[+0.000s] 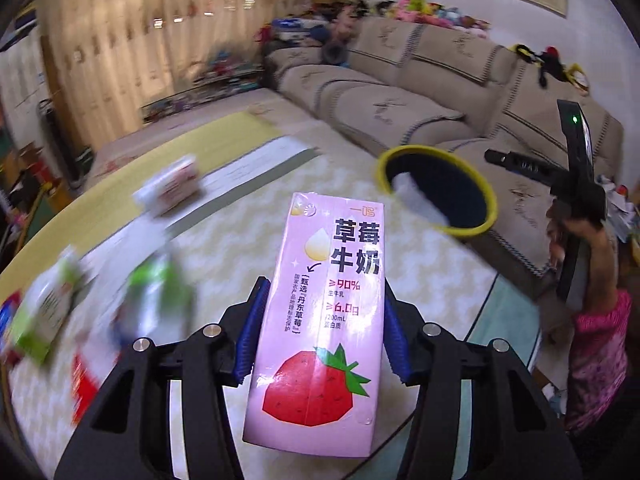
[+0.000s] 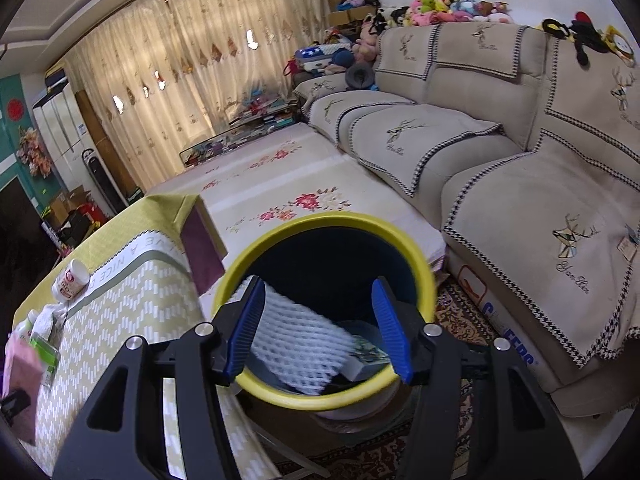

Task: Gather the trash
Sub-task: 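Carry the milk carton over the bin and release it, then grasp the clear green-lidded cup with the right gripper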

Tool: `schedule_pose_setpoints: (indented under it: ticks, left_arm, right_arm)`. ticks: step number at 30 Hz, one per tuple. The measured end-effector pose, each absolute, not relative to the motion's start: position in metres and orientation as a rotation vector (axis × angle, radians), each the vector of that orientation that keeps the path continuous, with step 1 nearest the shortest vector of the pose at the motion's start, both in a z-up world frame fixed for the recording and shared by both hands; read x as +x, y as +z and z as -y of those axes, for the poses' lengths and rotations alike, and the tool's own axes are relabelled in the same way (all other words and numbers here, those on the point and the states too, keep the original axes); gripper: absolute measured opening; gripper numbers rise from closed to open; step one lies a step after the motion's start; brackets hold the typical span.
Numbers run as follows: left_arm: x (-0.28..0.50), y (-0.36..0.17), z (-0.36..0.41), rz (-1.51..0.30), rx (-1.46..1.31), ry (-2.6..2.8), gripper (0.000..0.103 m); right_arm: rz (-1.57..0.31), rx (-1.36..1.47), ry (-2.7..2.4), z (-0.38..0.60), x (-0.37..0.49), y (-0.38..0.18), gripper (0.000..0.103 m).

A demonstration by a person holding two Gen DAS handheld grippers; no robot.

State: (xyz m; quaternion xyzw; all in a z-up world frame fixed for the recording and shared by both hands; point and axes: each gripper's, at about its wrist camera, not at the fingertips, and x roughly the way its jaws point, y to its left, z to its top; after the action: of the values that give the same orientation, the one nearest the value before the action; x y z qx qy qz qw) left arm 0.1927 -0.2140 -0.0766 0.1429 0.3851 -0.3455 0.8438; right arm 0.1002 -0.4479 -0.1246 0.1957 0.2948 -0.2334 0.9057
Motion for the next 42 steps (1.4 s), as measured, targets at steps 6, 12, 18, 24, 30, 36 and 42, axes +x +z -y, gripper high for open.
schedule_pose_setpoints:
  ticks: [6, 12, 18, 24, 30, 36, 42]
  left_arm:
    - [0.213, -0.079, 0.302, -0.849, 0.336, -0.856, 0.052]
    - [0.235, -0.091, 0.397, -0.877, 0.39, -0.931, 0.052]
    - [0.253, -0.113, 0.486, -0.927, 0.413, -0.971, 0.053]
    - [0.27, -0.122, 0.521, -0.92, 0.375, -0.933, 0.067]
    - [0.263, -0.099, 0.48, -0.843, 0.333, -0.895, 0.074]
    - [0.245, -0.071, 0.394, -0.793, 0.211, -0.863, 0.079]
    - [0.232, -0.044, 0.288, -0.723, 0.108, -0.76, 0.082]
  right_arm:
    - [-0.592, 0.435, -0.535, 0.477, 0.072, -0.125, 0.054]
    - [-0.587, 0.464, -0.586, 0.503, 0.047, -0.129, 0.054]
    - [-0.599, 0.481, -0.599, 0.521, 0.038, -0.134, 0.057]
    - [-0.614, 0.483, -0.58, 0.519, 0.045, -0.138, 0.057]
    - [-0.618, 0.477, -0.562, 0.51, 0.049, -0.138, 0.057]
    - [-0.633, 0.446, -0.532, 0.489, 0.058, -0.137, 0.058]
    - [-0.658, 0.393, -0.485, 0.457, 0.078, -0.132, 0.059]
